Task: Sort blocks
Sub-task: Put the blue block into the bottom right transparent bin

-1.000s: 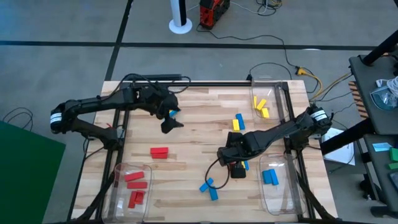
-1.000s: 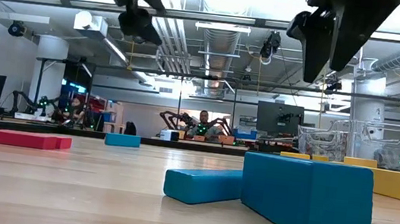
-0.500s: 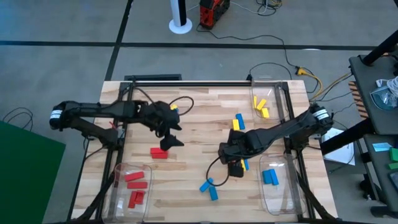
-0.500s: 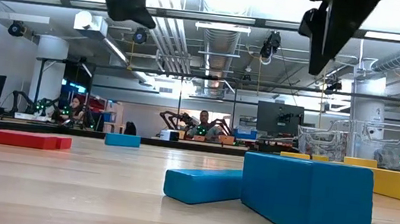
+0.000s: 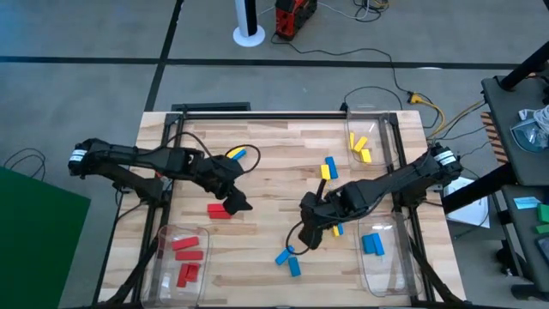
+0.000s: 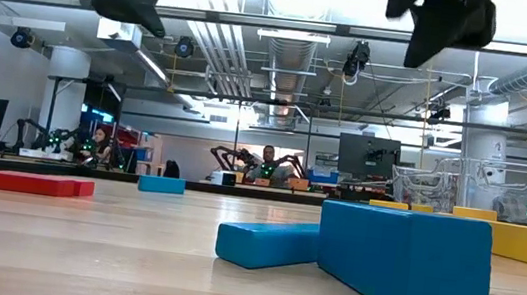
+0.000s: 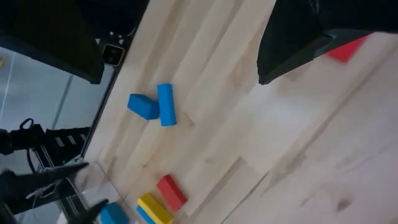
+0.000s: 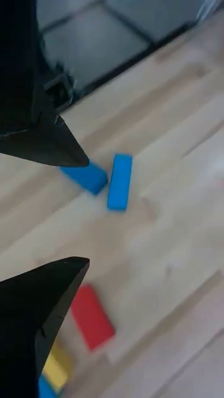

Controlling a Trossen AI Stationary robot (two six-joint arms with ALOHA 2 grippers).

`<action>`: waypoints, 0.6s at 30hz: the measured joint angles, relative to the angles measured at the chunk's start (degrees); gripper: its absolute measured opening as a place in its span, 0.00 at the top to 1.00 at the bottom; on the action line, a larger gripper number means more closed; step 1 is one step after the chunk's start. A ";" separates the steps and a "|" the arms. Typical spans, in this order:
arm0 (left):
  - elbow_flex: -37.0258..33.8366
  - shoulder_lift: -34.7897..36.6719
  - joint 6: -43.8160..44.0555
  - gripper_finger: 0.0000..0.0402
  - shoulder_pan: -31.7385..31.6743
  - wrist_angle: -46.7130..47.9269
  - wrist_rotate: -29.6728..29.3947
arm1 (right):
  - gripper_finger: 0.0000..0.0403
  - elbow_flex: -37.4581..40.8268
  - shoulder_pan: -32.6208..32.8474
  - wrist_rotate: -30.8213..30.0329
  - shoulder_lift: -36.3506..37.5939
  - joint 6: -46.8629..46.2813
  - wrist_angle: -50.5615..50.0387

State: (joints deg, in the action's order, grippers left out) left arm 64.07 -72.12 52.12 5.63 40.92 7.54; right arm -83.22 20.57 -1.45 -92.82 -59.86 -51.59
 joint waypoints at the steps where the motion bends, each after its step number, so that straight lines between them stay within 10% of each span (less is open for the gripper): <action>1: 0.00 0.00 0.37 0.02 0.01 0.26 0.06 | 0.40 0.00 0.36 -0.01 0.00 -1.32 1.08; 18: 0.00 2.05 -8.25 0.02 0.01 6.08 0.91 | 0.44 -6.08 6.45 5.01 -10.95 -19.34 9.63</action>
State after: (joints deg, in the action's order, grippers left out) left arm 64.07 -70.07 43.87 5.63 47.00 8.45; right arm -89.30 27.03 3.55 -103.77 -79.20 -41.95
